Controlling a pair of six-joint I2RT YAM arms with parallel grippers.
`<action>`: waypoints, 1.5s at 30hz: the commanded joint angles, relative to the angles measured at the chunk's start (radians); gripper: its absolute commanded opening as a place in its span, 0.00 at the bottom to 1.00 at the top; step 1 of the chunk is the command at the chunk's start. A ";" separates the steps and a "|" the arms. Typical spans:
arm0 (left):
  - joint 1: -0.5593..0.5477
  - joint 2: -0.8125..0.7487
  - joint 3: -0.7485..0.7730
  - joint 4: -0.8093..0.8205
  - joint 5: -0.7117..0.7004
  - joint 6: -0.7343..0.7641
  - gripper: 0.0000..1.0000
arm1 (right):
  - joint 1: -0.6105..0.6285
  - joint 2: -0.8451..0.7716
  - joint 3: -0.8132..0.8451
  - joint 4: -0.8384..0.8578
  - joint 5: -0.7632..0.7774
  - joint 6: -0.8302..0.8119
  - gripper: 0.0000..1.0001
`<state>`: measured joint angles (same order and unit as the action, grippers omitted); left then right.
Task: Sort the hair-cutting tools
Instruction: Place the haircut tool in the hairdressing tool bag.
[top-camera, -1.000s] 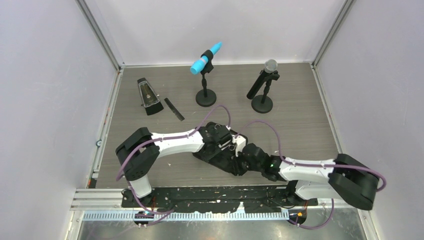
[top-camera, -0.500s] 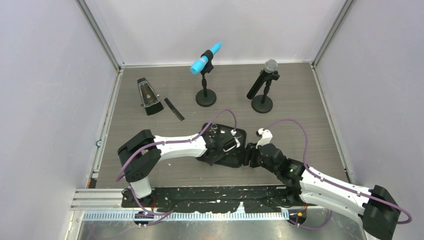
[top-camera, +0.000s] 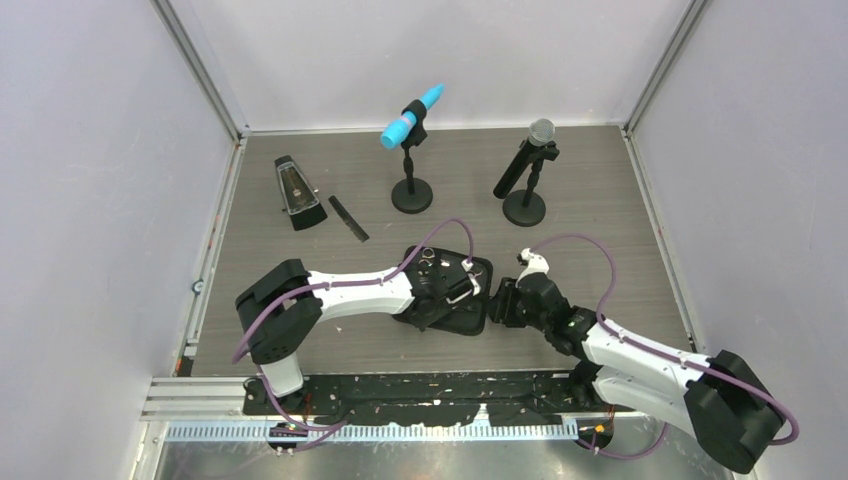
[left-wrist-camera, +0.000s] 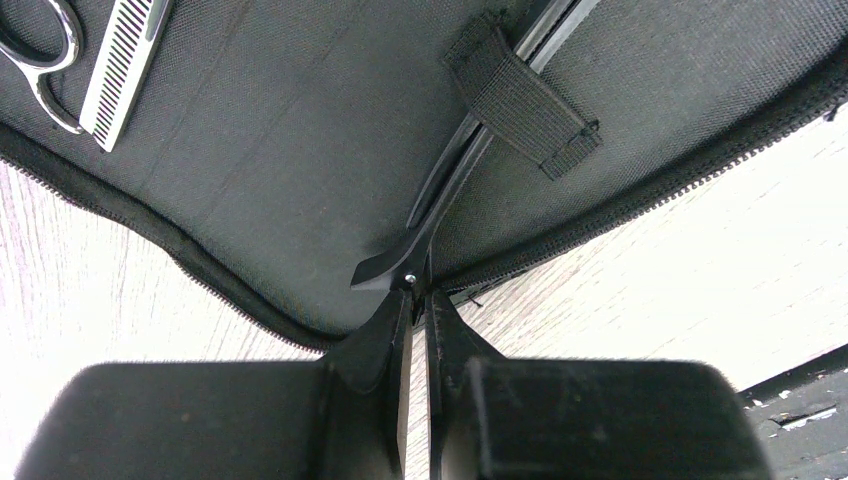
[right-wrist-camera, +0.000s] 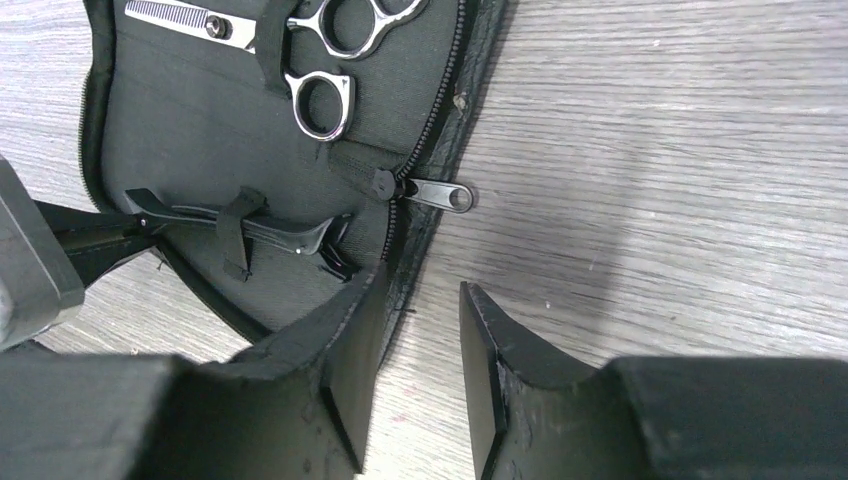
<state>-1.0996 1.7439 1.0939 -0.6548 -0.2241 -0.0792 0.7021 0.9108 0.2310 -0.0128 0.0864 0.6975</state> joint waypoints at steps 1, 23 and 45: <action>0.005 0.016 0.026 0.040 0.008 -0.012 0.00 | -0.015 0.065 0.052 0.089 -0.053 -0.022 0.38; -0.085 0.045 0.085 0.061 0.101 0.161 0.03 | -0.030 0.281 0.074 0.173 -0.198 -0.113 0.21; -0.001 -0.146 0.058 -0.006 0.087 -0.037 0.84 | -0.030 0.217 0.083 0.103 -0.172 -0.164 0.21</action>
<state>-1.1446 1.7432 1.1671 -0.6849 -0.2008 -0.0319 0.6617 1.1622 0.2989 0.1505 -0.0666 0.5636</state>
